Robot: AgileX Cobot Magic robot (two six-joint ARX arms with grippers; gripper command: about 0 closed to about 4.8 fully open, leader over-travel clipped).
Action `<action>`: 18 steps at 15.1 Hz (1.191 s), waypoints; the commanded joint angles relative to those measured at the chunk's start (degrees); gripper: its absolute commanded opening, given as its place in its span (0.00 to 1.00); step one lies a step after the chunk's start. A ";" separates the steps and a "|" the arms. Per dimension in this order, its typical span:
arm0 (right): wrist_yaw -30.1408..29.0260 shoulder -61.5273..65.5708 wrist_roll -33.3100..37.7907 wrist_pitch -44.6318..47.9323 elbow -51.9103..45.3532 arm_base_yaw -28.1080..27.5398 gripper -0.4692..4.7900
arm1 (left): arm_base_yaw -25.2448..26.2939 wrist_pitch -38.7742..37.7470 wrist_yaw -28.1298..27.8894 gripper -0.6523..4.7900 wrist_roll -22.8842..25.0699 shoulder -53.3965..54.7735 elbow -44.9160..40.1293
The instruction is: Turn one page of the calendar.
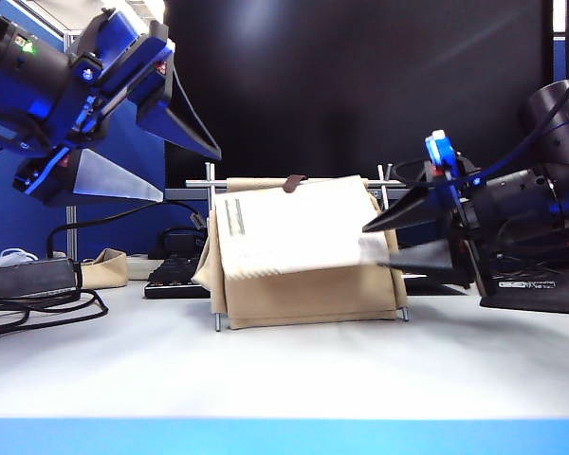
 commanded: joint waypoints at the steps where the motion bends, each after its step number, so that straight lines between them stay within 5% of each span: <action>1: -4.24 -0.22 -0.83 0.26 0.04 0.13 0.52 | 0.02 0.48 -2.32 0.87 0.26 -0.11 0.26; 3: -5.46 -0.22 -0.92 0.09 0.04 0.13 0.44 | 0.02 0.55 -2.45 0.87 0.33 -0.11 0.26; 5: -7.52 -0.20 -1.01 0.09 -0.24 0.13 0.26 | 0.02 0.90 -3.10 0.87 0.33 -0.11 0.26; 9: -8.02 -0.22 -1.29 -0.31 -1.57 0.15 0.25 | 0.04 0.87 -5.03 0.87 0.50 -0.02 0.26; 12: -10.60 -0.28 -1.22 0.61 -1.62 0.24 0.09 | 0.15 0.90 -5.05 0.87 -3.19 2.40 0.26; 18: -13.22 -0.28 2.82 7.10 -1.60 0.17 0.09 | 2.27 8.59 -4.79 0.87 -8.92 8.52 0.44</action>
